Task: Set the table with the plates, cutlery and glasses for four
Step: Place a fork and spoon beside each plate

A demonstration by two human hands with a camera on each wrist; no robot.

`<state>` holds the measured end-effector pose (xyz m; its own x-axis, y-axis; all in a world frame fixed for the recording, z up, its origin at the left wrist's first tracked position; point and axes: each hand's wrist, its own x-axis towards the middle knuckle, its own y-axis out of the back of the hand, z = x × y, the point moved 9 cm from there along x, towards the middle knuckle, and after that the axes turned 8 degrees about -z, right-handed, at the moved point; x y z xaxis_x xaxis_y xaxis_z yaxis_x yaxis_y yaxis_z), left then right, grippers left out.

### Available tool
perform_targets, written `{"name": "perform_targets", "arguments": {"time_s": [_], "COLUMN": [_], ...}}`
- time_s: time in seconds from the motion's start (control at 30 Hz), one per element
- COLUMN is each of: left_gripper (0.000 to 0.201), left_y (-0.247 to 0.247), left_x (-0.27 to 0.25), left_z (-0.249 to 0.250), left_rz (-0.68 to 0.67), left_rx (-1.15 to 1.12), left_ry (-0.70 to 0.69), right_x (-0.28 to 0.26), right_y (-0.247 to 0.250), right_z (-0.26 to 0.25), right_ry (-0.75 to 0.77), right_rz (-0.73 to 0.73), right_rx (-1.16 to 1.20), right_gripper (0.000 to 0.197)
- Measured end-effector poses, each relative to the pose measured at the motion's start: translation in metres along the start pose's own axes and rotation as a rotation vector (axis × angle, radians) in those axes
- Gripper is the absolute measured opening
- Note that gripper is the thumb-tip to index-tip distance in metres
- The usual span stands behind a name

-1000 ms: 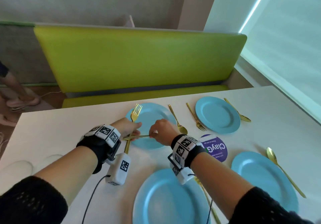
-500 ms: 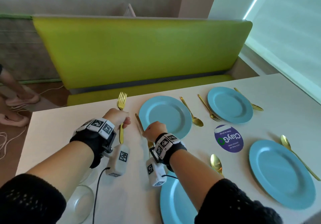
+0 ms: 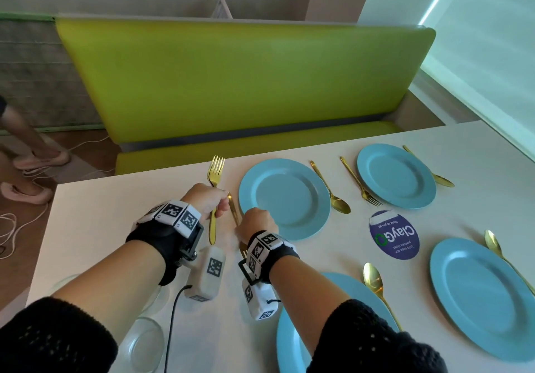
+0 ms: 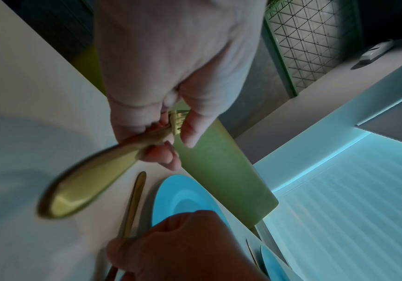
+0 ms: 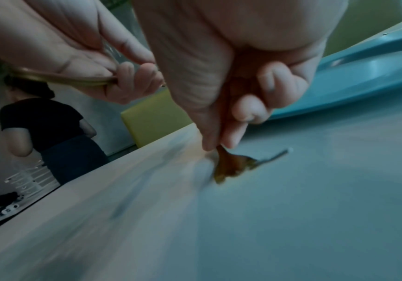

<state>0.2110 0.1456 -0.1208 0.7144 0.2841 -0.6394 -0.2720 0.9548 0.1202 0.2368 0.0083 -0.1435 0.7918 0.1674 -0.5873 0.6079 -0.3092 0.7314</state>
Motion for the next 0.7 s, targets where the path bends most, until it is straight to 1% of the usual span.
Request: {"name": "perform_targets", "arguments": {"time_s": [0.13, 0.33, 0.7], "left_gripper": [0.026, 0.024, 0.023], "left_y": [0.005, 0.014, 0.016], "left_x": [0.002, 0.004, 0.008], "left_z": [-0.003, -0.006, -0.008], "left_rz": [0.008, 0.021, 0.028], "left_rx": [0.004, -0.027, -0.049], "left_ry": [-0.004, -0.001, 0.003], "right_x": [0.002, 0.008, 0.016], "right_y": [0.005, 0.012, 0.023], "right_z": [-0.004, -0.008, -0.009], "right_ry": [-0.009, -0.033, -0.039], "right_rz": [0.044, 0.055, 0.072], "right_rx": [0.001, 0.07, 0.076], "right_gripper": [0.025, 0.036, 0.04]}}
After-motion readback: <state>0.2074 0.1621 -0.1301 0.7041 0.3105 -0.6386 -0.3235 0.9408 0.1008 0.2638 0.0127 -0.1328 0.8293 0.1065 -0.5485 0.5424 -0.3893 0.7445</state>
